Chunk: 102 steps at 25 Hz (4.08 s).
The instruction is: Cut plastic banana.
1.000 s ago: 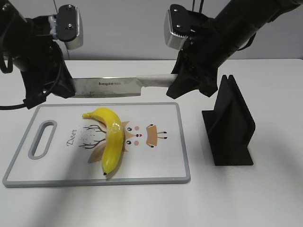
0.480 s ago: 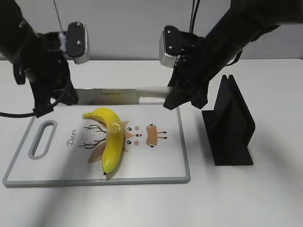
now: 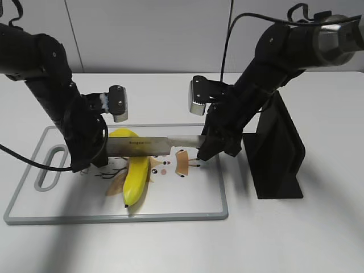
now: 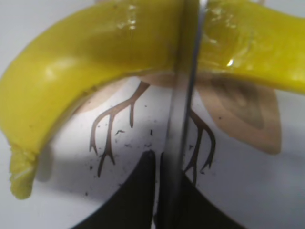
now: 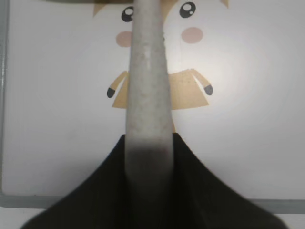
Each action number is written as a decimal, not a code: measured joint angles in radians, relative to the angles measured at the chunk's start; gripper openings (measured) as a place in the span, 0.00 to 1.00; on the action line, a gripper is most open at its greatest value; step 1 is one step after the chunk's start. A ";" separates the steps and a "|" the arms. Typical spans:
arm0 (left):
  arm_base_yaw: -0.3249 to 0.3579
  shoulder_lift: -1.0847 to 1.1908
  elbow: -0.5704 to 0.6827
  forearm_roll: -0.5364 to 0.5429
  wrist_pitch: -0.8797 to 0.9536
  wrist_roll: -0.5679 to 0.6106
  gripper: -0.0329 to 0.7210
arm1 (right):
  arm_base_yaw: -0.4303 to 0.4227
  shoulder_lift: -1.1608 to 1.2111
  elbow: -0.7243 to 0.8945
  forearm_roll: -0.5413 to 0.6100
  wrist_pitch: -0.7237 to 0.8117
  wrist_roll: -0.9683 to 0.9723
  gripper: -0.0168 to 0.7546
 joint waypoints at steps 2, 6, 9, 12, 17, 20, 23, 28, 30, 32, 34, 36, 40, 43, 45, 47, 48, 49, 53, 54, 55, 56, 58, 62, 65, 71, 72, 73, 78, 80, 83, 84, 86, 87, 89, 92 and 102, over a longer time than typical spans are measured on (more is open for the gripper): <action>0.002 0.001 -0.001 -0.010 0.004 0.003 0.04 | 0.000 -0.003 -0.002 -0.002 0.003 0.001 0.24; 0.002 -0.010 -0.001 -0.010 0.003 0.003 0.04 | 0.000 -0.010 -0.002 -0.002 0.001 0.004 0.24; 0.002 -0.025 0.002 -0.011 -0.005 0.003 0.04 | 0.001 -0.021 0.000 -0.007 -0.002 0.005 0.24; 0.000 -0.042 0.012 -0.012 -0.014 0.004 0.04 | 0.005 -0.040 0.007 -0.016 -0.008 0.009 0.24; -0.004 -0.100 0.025 -0.003 -0.005 0.000 0.04 | 0.007 -0.086 0.015 -0.032 0.003 0.016 0.24; -0.004 -0.166 0.026 0.012 0.021 -0.005 0.04 | 0.008 -0.129 0.015 -0.031 0.021 0.017 0.24; -0.004 -0.227 0.027 0.024 0.058 -0.011 0.03 | 0.008 -0.170 0.015 -0.031 0.046 0.021 0.24; -0.005 -0.315 0.027 0.023 0.124 -0.019 0.03 | 0.009 -0.233 0.015 -0.031 0.084 0.026 0.23; -0.005 -0.339 0.027 0.021 0.136 -0.021 0.03 | 0.010 -0.248 0.015 -0.036 0.092 0.027 0.23; -0.005 -0.350 0.027 0.020 0.147 -0.022 0.03 | 0.010 -0.252 0.015 -0.042 0.100 0.027 0.23; -0.005 -0.354 0.027 0.021 0.162 -0.022 0.04 | 0.010 -0.252 0.015 -0.059 0.107 0.031 0.23; -0.005 -0.355 0.027 0.022 0.176 -0.023 0.09 | 0.010 -0.252 0.016 -0.075 0.110 0.035 0.23; -0.005 -0.355 0.027 0.016 0.183 -0.026 0.41 | 0.010 -0.252 0.017 -0.090 0.112 0.038 0.23; -0.005 -0.357 0.027 0.013 0.183 -0.058 0.70 | 0.010 -0.252 0.017 -0.090 0.112 0.049 0.23; -0.005 -0.366 0.027 0.023 0.182 -0.096 0.82 | 0.010 -0.258 0.017 -0.091 0.114 0.072 0.23; -0.005 -0.388 0.027 0.048 0.165 -0.149 0.85 | 0.010 -0.269 0.017 -0.097 0.114 0.110 0.23; -0.005 -0.404 0.027 0.070 0.148 -0.187 0.86 | 0.010 -0.275 0.017 -0.105 0.115 0.144 0.23; -0.005 -0.422 0.027 0.104 0.130 -0.251 0.86 | 0.010 -0.284 0.017 -0.111 0.116 0.178 0.23; -0.005 -0.478 -0.015 0.348 0.087 -0.614 0.87 | 0.010 -0.316 -0.002 -0.147 0.121 0.332 0.23; -0.005 -0.489 -0.035 0.423 0.097 -0.719 0.87 | 0.010 -0.324 -0.011 -0.155 0.125 0.374 0.23; -0.005 -0.499 -0.058 0.482 0.118 -0.803 0.87 | 0.010 -0.331 -0.022 -0.165 0.128 0.425 0.23; -0.005 -0.507 -0.083 0.545 0.142 -0.897 0.87 | 0.010 -0.339 -0.034 -0.175 0.133 0.477 0.23; -0.005 -0.516 -0.125 0.633 0.224 -1.044 0.86 | 0.010 -0.351 -0.073 -0.206 0.147 0.617 0.23; -0.005 -0.521 -0.164 0.701 0.375 -1.185 0.85 | 0.010 -0.371 -0.167 -0.275 0.224 0.838 0.23; -0.001 -0.530 -0.163 0.687 0.395 -1.281 0.83 | 0.010 -0.393 -0.196 -0.298 0.272 0.976 0.23; 0.002 -0.567 -0.159 0.554 0.402 -1.330 0.82 | 0.010 -0.477 -0.196 -0.313 0.309 1.205 0.23; 0.002 -0.579 -0.158 0.548 0.402 -1.331 0.82 | 0.010 -0.496 -0.188 -0.315 0.309 1.234 0.23; 0.002 -0.595 -0.155 0.546 0.402 -1.331 0.82 | 0.010 -0.521 -0.179 -0.316 0.309 1.257 0.23; 0.002 -0.701 -0.107 0.547 0.402 -1.331 0.82 | 0.010 -0.653 -0.071 -0.328 0.282 1.334 0.23; 0.002 -0.758 -0.062 0.547 0.403 -1.332 0.82 | 0.010 -0.704 -0.007 -0.339 0.237 1.373 0.23; 0.002 -0.850 0.018 0.550 0.403 -1.332 0.82 | 0.010 -0.775 0.103 -0.371 0.162 1.439 0.23; 0.002 -0.886 0.048 0.551 0.403 -1.332 0.82 | 0.010 -0.796 0.132 -0.384 0.135 1.460 0.23; 0.002 -0.953 0.105 0.551 0.405 -1.332 0.82 | 0.010 -0.828 0.197 -0.408 0.091 1.514 0.23; 0.002 -0.992 0.135 0.552 0.405 -1.332 0.82 | 0.010 -0.839 0.221 -0.417 0.071 1.537 0.23; 0.002 -1.069 0.189 0.552 0.405 -1.335 0.82 | 0.010 -0.848 0.268 -0.433 0.043 1.571 0.23; 0.002 -1.199 0.276 0.553 0.406 -1.344 0.82 | 0.010 -0.849 0.321 -0.461 0.004 1.634 0.23; 0.002 -1.661 0.533 0.562 0.410 -1.347 0.82 | 0.010 -0.849 0.379 -0.624 -0.042 1.842 0.23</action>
